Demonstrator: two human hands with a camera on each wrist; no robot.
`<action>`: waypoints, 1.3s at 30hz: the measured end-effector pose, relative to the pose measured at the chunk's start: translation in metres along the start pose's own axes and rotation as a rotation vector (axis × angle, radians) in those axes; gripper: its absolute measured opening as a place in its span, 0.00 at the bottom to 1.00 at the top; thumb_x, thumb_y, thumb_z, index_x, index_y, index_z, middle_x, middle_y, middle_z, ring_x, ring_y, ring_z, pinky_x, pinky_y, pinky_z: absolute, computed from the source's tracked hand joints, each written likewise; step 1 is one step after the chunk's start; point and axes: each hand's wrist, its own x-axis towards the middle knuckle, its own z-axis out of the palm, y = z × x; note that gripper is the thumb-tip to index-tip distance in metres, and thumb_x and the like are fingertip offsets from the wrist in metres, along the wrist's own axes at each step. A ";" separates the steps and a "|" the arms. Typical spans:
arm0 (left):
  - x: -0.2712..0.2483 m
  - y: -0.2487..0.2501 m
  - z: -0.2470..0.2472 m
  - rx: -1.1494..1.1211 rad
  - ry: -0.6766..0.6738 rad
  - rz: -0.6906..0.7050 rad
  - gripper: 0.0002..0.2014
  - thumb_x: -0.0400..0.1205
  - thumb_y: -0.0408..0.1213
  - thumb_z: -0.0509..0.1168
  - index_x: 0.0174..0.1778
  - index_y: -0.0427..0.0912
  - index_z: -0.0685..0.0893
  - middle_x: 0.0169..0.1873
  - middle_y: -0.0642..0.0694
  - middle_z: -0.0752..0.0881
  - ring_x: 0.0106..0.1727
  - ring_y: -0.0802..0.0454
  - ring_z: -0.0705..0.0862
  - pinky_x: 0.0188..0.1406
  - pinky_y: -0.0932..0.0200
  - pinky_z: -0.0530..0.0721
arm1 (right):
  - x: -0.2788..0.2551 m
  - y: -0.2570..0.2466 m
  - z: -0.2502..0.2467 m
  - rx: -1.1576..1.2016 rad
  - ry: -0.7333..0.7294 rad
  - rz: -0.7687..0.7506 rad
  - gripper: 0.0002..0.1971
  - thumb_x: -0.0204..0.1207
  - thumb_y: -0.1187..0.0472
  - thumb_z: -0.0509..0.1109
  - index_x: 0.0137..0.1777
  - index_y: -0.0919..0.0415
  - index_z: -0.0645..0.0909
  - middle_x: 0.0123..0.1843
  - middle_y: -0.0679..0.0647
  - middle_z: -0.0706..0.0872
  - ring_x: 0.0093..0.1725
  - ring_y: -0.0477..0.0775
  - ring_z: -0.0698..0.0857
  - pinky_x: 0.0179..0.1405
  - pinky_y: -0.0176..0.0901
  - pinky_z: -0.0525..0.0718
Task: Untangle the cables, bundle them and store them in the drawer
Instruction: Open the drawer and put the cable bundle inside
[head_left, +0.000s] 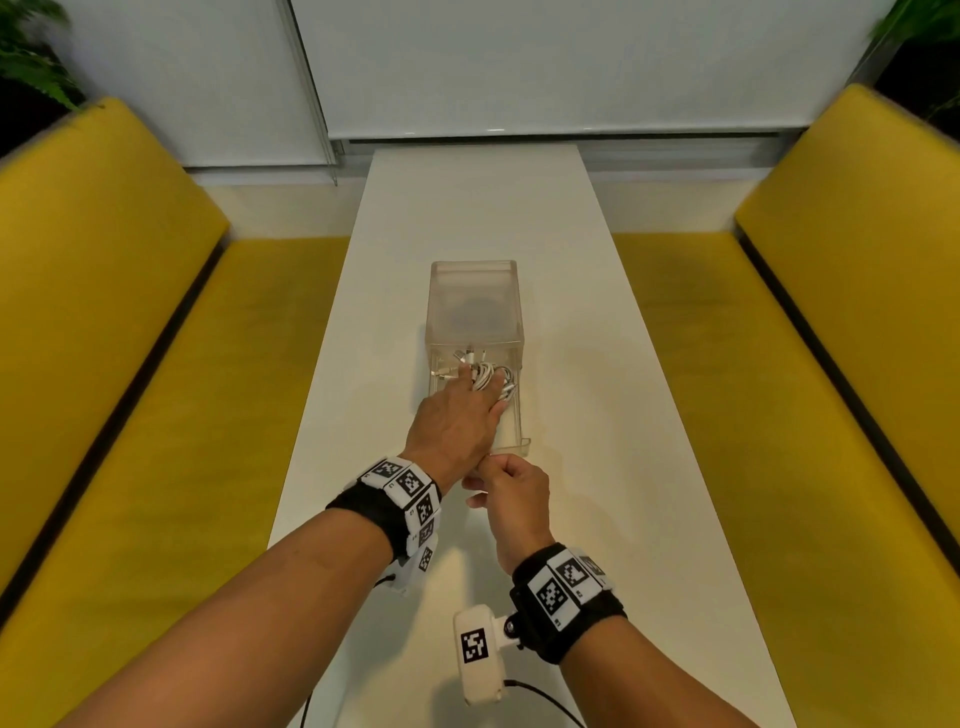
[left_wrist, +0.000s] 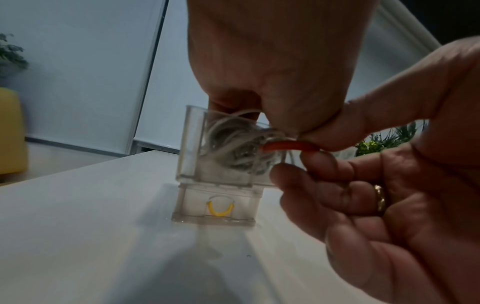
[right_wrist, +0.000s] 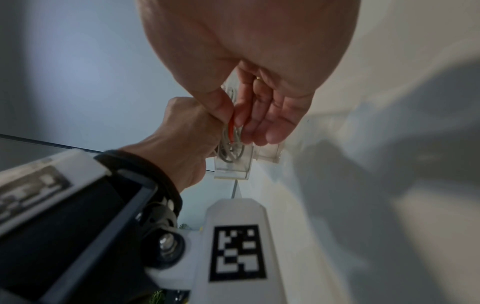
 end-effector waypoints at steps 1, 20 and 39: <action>0.001 0.001 0.000 0.024 -0.001 -0.003 0.24 0.94 0.50 0.46 0.87 0.52 0.61 0.83 0.34 0.68 0.68 0.34 0.82 0.54 0.43 0.83 | 0.000 0.000 0.000 0.000 0.003 -0.003 0.11 0.77 0.71 0.68 0.34 0.66 0.86 0.35 0.60 0.90 0.37 0.54 0.87 0.37 0.45 0.86; 0.026 -0.015 0.001 -0.115 -0.032 0.098 0.24 0.93 0.43 0.48 0.86 0.41 0.63 0.81 0.30 0.69 0.83 0.33 0.65 0.84 0.37 0.60 | 0.020 -0.019 0.010 0.146 0.006 0.014 0.09 0.79 0.74 0.62 0.39 0.66 0.80 0.44 0.69 0.89 0.42 0.61 0.89 0.43 0.53 0.89; 0.016 -0.014 -0.002 -0.131 0.239 -0.018 0.16 0.89 0.43 0.52 0.60 0.45 0.85 0.62 0.45 0.76 0.62 0.44 0.71 0.61 0.46 0.68 | 0.025 -0.018 0.012 0.174 -0.025 0.008 0.08 0.79 0.71 0.65 0.39 0.67 0.82 0.40 0.63 0.90 0.40 0.58 0.90 0.42 0.51 0.89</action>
